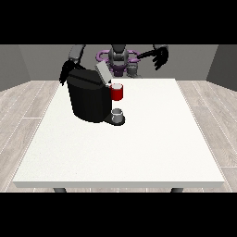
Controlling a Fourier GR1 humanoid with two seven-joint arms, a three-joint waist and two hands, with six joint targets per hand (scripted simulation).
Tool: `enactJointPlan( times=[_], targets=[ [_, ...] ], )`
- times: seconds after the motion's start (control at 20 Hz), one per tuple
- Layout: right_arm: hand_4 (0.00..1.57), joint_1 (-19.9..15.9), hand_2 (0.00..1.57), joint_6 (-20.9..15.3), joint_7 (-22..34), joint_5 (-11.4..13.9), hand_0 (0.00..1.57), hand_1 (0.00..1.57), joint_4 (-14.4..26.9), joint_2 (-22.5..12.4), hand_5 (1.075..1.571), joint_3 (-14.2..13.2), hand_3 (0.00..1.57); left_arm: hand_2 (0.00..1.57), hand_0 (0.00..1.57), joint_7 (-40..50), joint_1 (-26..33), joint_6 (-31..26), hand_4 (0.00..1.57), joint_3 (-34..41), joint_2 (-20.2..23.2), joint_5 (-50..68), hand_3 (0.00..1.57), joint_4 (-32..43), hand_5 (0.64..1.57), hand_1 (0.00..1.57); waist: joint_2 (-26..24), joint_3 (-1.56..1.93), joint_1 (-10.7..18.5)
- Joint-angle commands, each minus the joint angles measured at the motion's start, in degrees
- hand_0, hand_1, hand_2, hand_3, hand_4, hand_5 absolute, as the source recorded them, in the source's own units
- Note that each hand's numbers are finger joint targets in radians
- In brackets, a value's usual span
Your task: Insert the coffee pod into the coffee machine and close the lid
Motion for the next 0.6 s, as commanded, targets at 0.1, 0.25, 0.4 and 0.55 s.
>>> enactJointPlan(
  times=[0.1,0.25,0.4,0.55],
  targets=[
    [0.00,3.26,0.00,1.43,1.93,-0.28,0.00,0.00,-4.73,2.06,1.571,2.66,0.00,0.00,0.00,0.92,12.28,-2.28,0.32,0.95,-2.14,3.12,0.00,-0.10,1.571,0.00,-9.43,0.04,1.70],
    [0.00,0.83,0.00,5.05,2.07,-2.02,0.00,0.00,-8.50,2.53,1.571,4.38,0.00,0.00,0.00,0.98,14.16,-1.01,0.39,0.36,-3.17,3.02,0.00,-1.02,1.571,0.00,-10.58,0.06,1.61],
    [0.00,-3.51,0.00,8.62,4.83,-4.24,0.00,0.00,-11.10,1.75,1.571,4.94,0.00,0.00,0.00,1.69,14.50,-0.29,0.40,0.40,-3.37,3.99,0.00,-2.12,1.571,0.00,-10.43,0.07,2.49],
    [0.06,-3.60,0.00,9.84,5.36,-2.82,0.00,0.00,-12.77,-0.50,1.571,5.92,0.00,0.00,0.00,5.43,15.74,-3.78,0.37,1.37,-3.04,7.10,0.00,-3.83,1.571,0.00,-12.11,0.07,4.04]
  ],
)
